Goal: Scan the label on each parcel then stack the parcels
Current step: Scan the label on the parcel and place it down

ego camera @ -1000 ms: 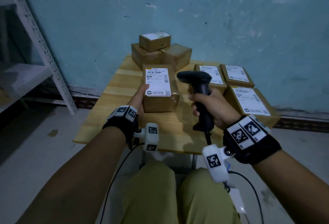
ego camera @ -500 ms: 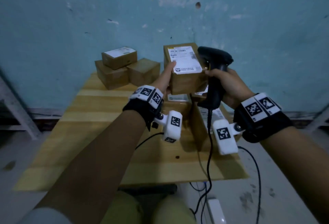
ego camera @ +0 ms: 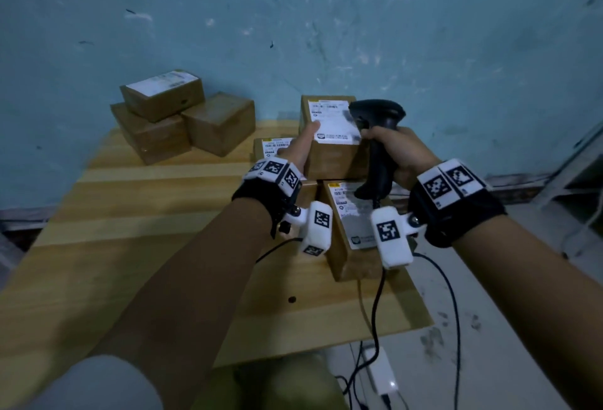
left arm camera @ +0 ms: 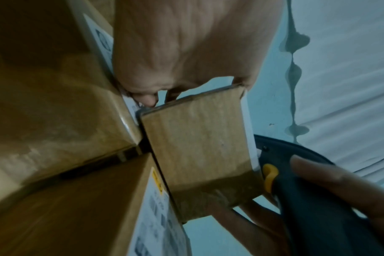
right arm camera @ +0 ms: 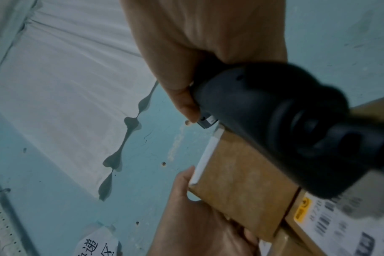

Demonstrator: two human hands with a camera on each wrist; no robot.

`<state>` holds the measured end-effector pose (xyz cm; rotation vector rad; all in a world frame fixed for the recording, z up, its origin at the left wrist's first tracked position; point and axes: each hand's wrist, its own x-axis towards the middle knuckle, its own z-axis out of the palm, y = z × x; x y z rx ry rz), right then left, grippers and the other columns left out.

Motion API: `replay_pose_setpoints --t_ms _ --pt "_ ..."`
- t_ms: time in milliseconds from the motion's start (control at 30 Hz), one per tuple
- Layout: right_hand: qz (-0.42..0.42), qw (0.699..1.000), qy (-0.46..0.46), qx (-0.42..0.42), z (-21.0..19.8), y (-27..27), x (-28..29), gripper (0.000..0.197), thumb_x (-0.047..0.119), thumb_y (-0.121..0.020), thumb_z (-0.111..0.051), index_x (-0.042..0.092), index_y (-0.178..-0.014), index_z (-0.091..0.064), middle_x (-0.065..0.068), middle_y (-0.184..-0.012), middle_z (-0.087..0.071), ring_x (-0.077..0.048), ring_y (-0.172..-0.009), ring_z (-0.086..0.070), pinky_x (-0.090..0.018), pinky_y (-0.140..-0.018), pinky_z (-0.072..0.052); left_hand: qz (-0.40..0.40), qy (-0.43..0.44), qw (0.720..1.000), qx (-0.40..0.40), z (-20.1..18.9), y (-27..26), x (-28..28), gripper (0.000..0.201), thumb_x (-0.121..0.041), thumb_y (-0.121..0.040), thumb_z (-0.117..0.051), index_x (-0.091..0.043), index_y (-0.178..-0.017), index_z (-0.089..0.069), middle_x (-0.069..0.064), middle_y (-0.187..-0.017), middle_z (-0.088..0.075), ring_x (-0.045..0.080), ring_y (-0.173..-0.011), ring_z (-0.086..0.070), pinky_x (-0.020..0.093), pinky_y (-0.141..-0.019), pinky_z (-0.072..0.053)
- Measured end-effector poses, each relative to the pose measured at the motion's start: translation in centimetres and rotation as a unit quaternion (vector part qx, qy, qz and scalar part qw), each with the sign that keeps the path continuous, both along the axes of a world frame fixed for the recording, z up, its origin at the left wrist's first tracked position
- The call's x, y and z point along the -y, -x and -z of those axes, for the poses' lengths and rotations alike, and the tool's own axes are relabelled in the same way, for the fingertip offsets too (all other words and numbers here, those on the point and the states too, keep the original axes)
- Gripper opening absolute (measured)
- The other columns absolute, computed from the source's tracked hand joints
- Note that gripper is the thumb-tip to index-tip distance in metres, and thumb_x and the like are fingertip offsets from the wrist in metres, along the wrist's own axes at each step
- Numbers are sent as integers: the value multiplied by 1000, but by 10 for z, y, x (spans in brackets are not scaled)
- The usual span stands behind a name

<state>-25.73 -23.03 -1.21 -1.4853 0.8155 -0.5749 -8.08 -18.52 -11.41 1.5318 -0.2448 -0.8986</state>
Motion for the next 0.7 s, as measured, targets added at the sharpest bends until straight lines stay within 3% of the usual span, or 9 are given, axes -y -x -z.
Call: replay_pose_setpoints --t_ms 67,167,233,300,400,467,600,633,700 --pt "13 999 28 -25 -5 -2 -2 8 11 -84 -58 7 -76 -57 -10 -73 -57 -22 -68 -56 -35 -70 -46 -12 -19 1000 4 25 -14 12 123 -91 -17 -63 -41 -128 -51 -2 -137 -53 27 -115 -57 50 -96 -44" --pt "29 997 68 -14 -17 -7 -4 12 14 -82 -57 4 -83 -62 -11 -74 -58 -24 -72 -56 -34 -68 -43 -11 -8 1000 25 18 -6 6 119 -90 -22 -63 -41 -130 -50 -1 -139 -50 27 -119 -55 49 -97 -44" --pt "23 994 103 -4 -26 -11 -6 10 17 -83 -56 10 -79 -61 -5 -75 -60 -20 -73 -57 -31 -68 -43 2 -4 999 34 14 -4 5 117 -90 -24 -63 -41 -129 -50 0 -138 -52 27 -119 -55 49 -98 -44" --pt "-1 990 143 -12 -33 -16 -9 14 18 -85 -54 14 -72 -57 -1 -72 -58 -16 -70 -54 -27 -65 -41 3 -7 999 44 22 -11 12 114 -92 -23 -61 -43 -126 -52 0 -135 -55 26 -117 -57 48 -97 -45" --pt "-60 987 145 -47 -34 -23 -15 17 19 -88 -53 10 -75 -59 -2 -70 -57 -14 -64 -53 -19 -54 -43 11 -11 999 49 26 -18 17 111 -95 -24 -58 -45 -123 -53 1 -135 -55 26 -119 -56 49 -99 -42" --pt "-70 982 155 -76 -29 -26 -16 20 19 -88 -53 11 -71 -57 -3 -68 -55 -13 -61 -50 -22 -54 -40 21 8 999 37 2 -1 1 112 -91 -29 -61 -36 -126 -55 5 -128 -61 27 -112 -61 47 -98 -46" --pt "-54 979 171 -94 -19 -27 -14 23 22 -87 -52 16 -66 -55 -1 -67 -54 -14 -64 -50 -28 -60 -37 52 74 996 17 -54 45 -36 62 -60 -82 -52 -17 -126 -57 8 -112 -67 24 -103 -64 41 -100 -46" --pt "-51 979 172 -99 -18 -28 -14 22 23 -87 -52 16 -66 -55 -1 -68 -55 -16 -65 -51 -29 -61 -37 52 76 996 14 -54 44 -36 61 -59 -83 -52 -16 -126 -57 9 -113 -66 24 -103 -64 41 -100 -46" --pt "-47 977 180 -107 -18 -29 -15 19 26 -84 -54 13 -71 -57 -4 -71 -56 -20 -70 -52 -29 -63 -38 41 61 997 11 -45 39 -32 83 -71 -64 -57 -19 -129 -56 10 -121 -64 26 -106 -64 45 -100 -47"
